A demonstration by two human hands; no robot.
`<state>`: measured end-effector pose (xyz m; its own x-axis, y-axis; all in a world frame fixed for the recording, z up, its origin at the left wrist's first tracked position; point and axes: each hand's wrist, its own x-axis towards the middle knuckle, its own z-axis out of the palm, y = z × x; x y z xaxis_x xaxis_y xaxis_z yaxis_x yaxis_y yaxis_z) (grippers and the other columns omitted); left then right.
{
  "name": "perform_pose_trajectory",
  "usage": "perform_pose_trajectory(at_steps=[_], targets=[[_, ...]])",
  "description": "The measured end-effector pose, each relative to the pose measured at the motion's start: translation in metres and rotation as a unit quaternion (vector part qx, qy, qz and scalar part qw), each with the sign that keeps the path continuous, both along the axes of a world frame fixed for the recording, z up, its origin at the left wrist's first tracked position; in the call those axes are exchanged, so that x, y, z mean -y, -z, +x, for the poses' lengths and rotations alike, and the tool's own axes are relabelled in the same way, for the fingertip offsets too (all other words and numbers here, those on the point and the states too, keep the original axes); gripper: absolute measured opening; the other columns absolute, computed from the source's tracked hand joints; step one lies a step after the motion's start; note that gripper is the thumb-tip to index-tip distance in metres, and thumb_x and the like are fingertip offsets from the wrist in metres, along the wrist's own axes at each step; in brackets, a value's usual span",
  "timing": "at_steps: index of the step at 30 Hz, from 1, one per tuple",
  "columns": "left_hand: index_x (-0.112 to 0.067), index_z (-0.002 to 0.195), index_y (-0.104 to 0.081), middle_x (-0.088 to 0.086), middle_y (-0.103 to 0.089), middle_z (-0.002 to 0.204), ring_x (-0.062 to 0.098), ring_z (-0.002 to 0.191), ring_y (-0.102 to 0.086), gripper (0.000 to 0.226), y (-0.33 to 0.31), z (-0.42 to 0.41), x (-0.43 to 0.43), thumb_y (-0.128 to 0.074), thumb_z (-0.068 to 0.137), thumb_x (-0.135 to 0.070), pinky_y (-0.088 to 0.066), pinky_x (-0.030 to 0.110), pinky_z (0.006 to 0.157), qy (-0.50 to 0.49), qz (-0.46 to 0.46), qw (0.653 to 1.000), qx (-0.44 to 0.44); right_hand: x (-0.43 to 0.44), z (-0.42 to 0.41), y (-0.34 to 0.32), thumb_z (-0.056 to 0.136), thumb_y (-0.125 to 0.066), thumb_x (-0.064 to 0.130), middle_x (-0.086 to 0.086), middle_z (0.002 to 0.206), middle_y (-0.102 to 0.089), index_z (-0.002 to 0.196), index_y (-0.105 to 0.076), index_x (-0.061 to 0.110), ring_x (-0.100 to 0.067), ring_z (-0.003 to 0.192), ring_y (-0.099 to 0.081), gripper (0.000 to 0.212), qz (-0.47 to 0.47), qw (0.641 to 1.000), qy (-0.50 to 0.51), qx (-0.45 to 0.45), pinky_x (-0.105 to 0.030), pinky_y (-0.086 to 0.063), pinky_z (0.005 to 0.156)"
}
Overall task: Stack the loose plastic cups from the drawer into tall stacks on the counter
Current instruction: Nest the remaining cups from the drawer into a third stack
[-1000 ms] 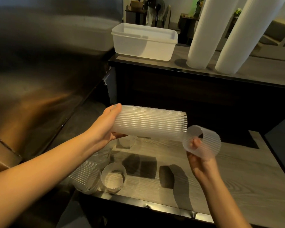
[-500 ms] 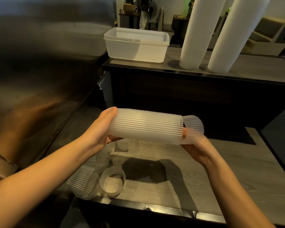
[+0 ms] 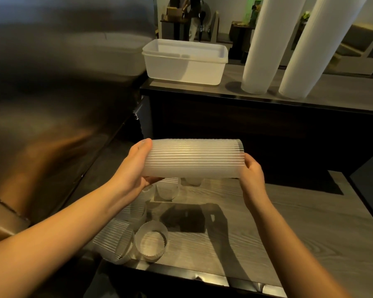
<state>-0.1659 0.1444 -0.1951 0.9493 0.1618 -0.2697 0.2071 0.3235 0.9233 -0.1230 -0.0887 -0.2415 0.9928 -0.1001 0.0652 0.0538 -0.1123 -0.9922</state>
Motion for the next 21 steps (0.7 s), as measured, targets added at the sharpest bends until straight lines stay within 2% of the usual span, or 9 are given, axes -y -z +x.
perform_pose_trajectory(at_steps=[3,5,8,12,14,16,17,20,21], targets=[[-0.023,0.131,-0.042,0.007,-0.047,0.123,0.024,0.111,-0.052,0.037,0.000,0.000,-0.001,-0.044,0.096,-0.036,-0.052,0.042,0.085,-0.012,0.001,1.000,0.006,0.004,0.011,0.019,0.097,-0.039,0.027,-0.003,0.096,-0.065,0.108,-0.062,0.009,-0.014,0.091,-0.062,0.031,0.059,0.997,0.011,-0.037,-0.025,-0.050,0.076],[-0.022,0.131,-0.042,0.006,-0.048,0.121,0.023,0.110,-0.052,0.038,-0.001,0.001,-0.001,-0.043,0.096,-0.036,-0.053,0.039,0.081,-0.022,-0.003,1.000,0.010,0.008,0.018,0.037,0.097,-0.039,0.022,-0.007,0.106,-0.061,0.117,-0.055,0.006,-0.020,0.102,-0.058,0.030,0.065,0.996,0.035,-0.060,-0.027,-0.048,0.084],[-0.024,0.130,-0.042,0.005,-0.047,0.121,0.023,0.111,-0.052,0.037,-0.002,0.002,-0.002,-0.044,0.096,-0.036,-0.053,0.039,0.081,-0.035,-0.019,0.999,0.010,0.012,0.031,0.065,0.093,-0.049,0.017,-0.011,0.123,-0.053,0.126,-0.047,0.009,-0.023,0.114,-0.051,0.034,-0.023,0.993,0.071,-0.086,-0.032,-0.042,0.095],[-0.023,0.130,-0.043,0.006,-0.047,0.121,0.024,0.110,-0.052,0.037,-0.003,0.002,-0.002,-0.044,0.095,-0.036,-0.053,0.040,0.082,-0.040,-0.018,0.999,0.009,0.008,0.048,0.085,0.087,-0.058,0.013,-0.015,0.132,-0.047,0.132,-0.042,0.007,-0.026,0.118,-0.049,0.048,-0.082,0.988,0.056,-0.114,-0.026,-0.043,0.084],[-0.023,0.130,-0.043,0.006,-0.048,0.119,0.023,0.109,-0.052,0.036,-0.002,0.002,-0.002,-0.044,0.095,-0.036,-0.052,0.041,0.083,-0.038,-0.022,0.999,0.008,0.004,0.054,0.089,0.086,-0.060,0.013,-0.016,0.132,-0.046,0.131,-0.042,0.005,-0.028,0.118,-0.048,0.050,-0.107,0.985,0.042,-0.129,-0.031,-0.044,0.089],[-0.024,0.127,-0.044,0.005,-0.048,0.116,0.023,0.107,-0.052,0.034,-0.002,0.003,-0.002,-0.044,0.095,-0.035,-0.052,0.041,0.084,-0.038,-0.026,0.999,0.006,-0.003,0.059,0.091,0.084,-0.063,0.015,-0.015,0.127,-0.049,0.128,-0.046,0.006,-0.027,0.113,-0.052,0.048,-0.124,0.984,0.003,-0.129,-0.035,-0.046,0.091],[-0.025,0.126,-0.044,0.005,-0.048,0.116,0.023,0.106,-0.052,0.033,-0.002,0.003,-0.002,-0.044,0.095,-0.035,-0.052,0.041,0.085,-0.037,-0.028,0.999,0.006,-0.007,0.062,0.090,0.083,-0.063,0.015,-0.013,0.121,-0.052,0.123,-0.049,0.006,-0.026,0.107,-0.054,0.044,-0.123,0.984,-0.017,-0.124,-0.034,-0.048,0.086],[-0.025,0.128,-0.044,0.005,-0.048,0.117,0.023,0.107,-0.052,0.035,-0.002,0.003,-0.002,-0.044,0.095,-0.036,-0.052,0.042,0.085,-0.034,-0.027,0.999,0.004,-0.024,0.068,0.081,0.085,-0.060,0.005,-0.005,0.089,-0.056,0.099,-0.054,0.003,-0.017,0.082,-0.054,0.016,-0.088,0.988,-0.030,-0.123,-0.016,-0.046,0.061],[-0.024,0.129,-0.044,0.006,-0.048,0.118,0.023,0.108,-0.052,0.036,-0.002,0.004,-0.003,-0.045,0.095,-0.036,-0.052,0.043,0.086,-0.034,-0.026,0.999,0.004,-0.029,0.070,0.079,0.085,-0.058,0.002,-0.003,0.082,-0.054,0.096,-0.054,0.003,-0.017,0.079,-0.053,0.012,-0.075,0.989,-0.027,-0.128,-0.014,-0.044,0.056]])
